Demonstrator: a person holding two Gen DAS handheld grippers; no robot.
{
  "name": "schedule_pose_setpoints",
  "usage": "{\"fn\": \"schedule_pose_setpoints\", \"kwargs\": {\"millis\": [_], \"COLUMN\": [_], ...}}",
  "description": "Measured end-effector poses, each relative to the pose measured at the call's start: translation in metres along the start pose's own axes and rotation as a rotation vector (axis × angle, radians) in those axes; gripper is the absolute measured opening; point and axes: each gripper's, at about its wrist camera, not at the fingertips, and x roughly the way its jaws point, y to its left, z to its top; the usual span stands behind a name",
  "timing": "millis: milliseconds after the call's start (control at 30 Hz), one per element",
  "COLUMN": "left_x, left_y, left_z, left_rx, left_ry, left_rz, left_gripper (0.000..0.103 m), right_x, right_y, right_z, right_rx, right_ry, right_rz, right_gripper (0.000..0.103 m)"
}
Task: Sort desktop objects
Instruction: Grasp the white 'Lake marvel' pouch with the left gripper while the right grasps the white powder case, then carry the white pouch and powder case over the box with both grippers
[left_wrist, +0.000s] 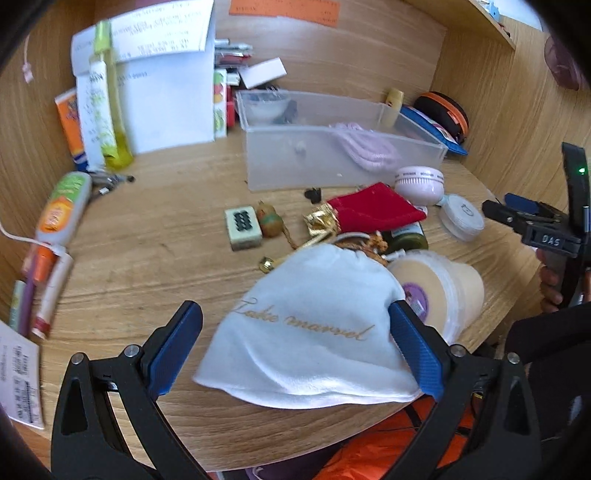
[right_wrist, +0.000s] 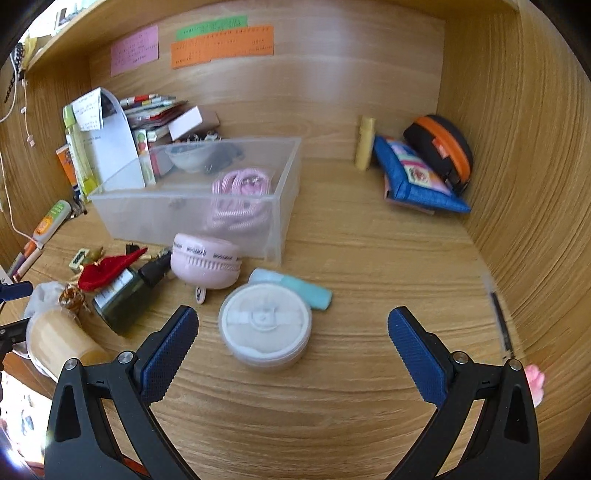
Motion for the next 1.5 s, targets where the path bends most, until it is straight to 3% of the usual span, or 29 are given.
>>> {"fn": "schedule_pose_setpoints", "kwargs": {"millis": [133,300,467,533,567,767,933,1300,1500], "left_x": [0.009,0.023,0.026,0.026,0.027,0.027,0.025,0.011,0.007], "left_y": [-0.005,-0.006,-0.004,-0.004,-0.003,-0.004,0.000,0.016,0.033], "left_z": [-0.004,-0.002,0.004,0.005,0.006,0.005,0.008,0.015,0.025], "left_rx": [0.029,0.037,0.023,0.018,0.014,0.004,-0.024,-0.110,-0.200], "left_ry": [0.034,0.065,0.030,0.020,0.025,0.014,0.005,-0.047,-0.076], "left_rz": [-0.027,0.000,0.027,0.025,0.012,0.022,0.015,0.003,-0.056], "left_gripper": [0.101,0.101,0.101,0.095,0.087,0.080,0.072,0.069,0.069], "right_x": [0.011,0.023,0.028,0.030,0.031,0.043,0.044,0.035,0.024], "right_y": [0.002,0.002,-0.001,-0.004,-0.005,-0.005,0.005,-0.004,-0.007], "right_z": [-0.006,-0.012,-0.012,-0.012,-0.012,-0.016,-0.014,-0.010,-0.002], "right_rx": [0.002,0.017,0.037,0.054,0.060,0.077,0.037,0.089,0.102], "right_ry": [0.044,0.075,0.075,0.076,0.078,0.110,0.097,0.060,0.027], "right_rz": [0.004,0.026,0.045,0.065,0.073,0.100,0.104,0.131,0.148], "right_gripper": [0.102,0.102,0.101,0.099,0.097,0.087,0.063,0.062,0.062]}}
